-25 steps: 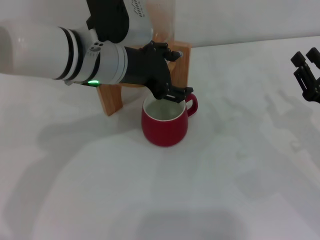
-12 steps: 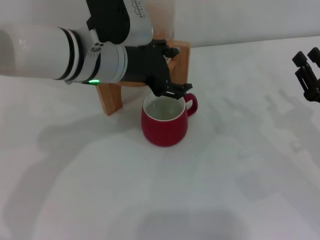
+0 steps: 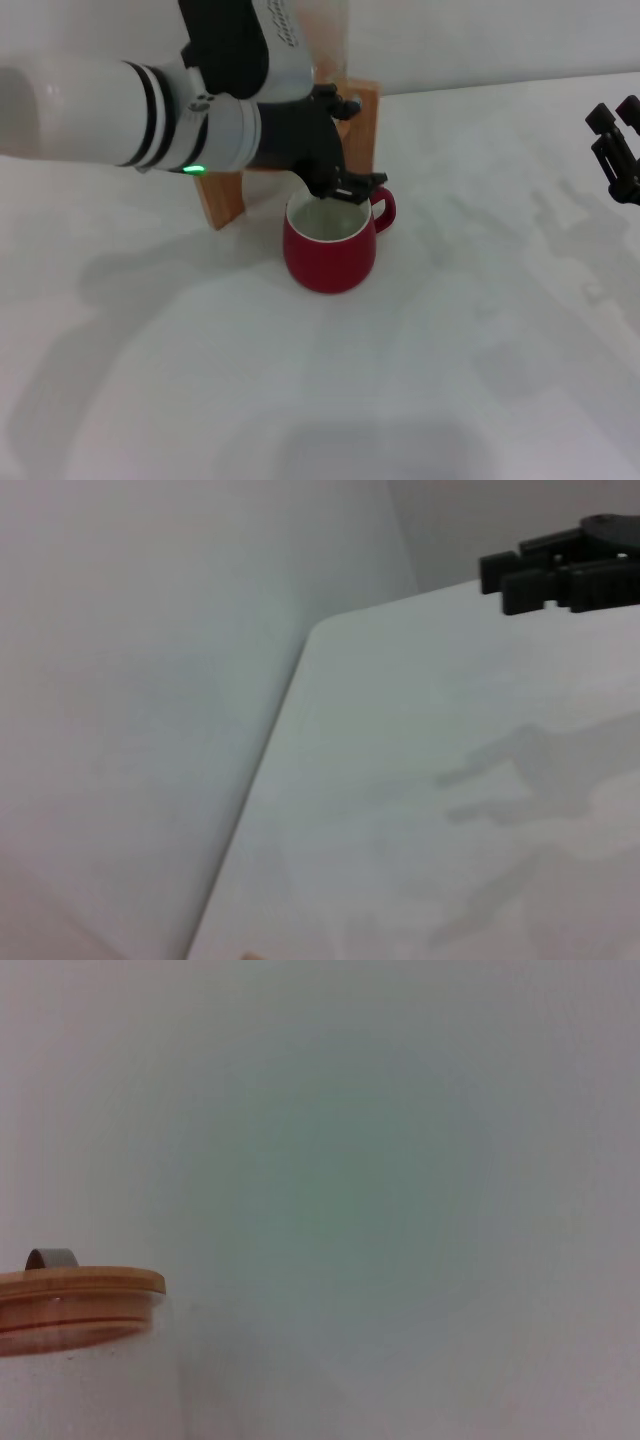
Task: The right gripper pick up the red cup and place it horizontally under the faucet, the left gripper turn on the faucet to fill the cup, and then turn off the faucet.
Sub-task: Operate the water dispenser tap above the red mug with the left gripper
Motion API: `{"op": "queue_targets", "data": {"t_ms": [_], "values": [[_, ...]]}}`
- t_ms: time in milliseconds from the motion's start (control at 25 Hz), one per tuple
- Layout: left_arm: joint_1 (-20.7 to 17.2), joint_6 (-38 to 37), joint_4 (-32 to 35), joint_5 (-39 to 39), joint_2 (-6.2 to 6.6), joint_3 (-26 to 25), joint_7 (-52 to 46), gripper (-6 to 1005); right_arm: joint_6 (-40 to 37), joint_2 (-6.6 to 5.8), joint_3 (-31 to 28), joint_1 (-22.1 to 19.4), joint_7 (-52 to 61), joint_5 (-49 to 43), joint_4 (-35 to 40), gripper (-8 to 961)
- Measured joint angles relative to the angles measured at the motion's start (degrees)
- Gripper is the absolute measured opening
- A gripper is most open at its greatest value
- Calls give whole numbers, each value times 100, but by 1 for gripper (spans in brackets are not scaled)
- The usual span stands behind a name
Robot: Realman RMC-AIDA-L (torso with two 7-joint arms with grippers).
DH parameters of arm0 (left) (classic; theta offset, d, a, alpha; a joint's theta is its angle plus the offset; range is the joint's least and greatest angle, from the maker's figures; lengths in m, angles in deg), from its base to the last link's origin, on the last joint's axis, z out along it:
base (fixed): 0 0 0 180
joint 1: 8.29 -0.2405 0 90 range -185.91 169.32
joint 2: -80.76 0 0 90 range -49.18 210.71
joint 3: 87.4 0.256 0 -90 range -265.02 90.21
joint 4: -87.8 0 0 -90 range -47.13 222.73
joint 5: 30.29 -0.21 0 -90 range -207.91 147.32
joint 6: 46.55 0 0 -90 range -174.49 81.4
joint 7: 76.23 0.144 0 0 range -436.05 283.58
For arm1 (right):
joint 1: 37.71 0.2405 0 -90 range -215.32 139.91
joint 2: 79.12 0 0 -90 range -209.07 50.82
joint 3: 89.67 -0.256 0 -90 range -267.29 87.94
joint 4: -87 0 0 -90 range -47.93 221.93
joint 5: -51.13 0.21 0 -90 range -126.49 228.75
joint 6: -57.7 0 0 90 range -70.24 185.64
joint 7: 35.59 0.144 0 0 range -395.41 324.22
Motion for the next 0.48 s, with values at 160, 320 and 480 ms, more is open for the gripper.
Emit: {"op": "queue_targets", "data": {"t_ms": [160, 320, 480], "values": [[0, 2, 3, 39, -4, 131, -10, 861, 1, 0, 2, 0, 0, 0, 0, 382], [-90, 7, 177, 71, -16, 308, -31, 861, -6, 0, 8, 0, 0, 0, 0, 382], [-392, 8, 630, 144, -18, 337, -44, 861, -20, 0, 10, 0, 0, 0, 0, 382]]}}
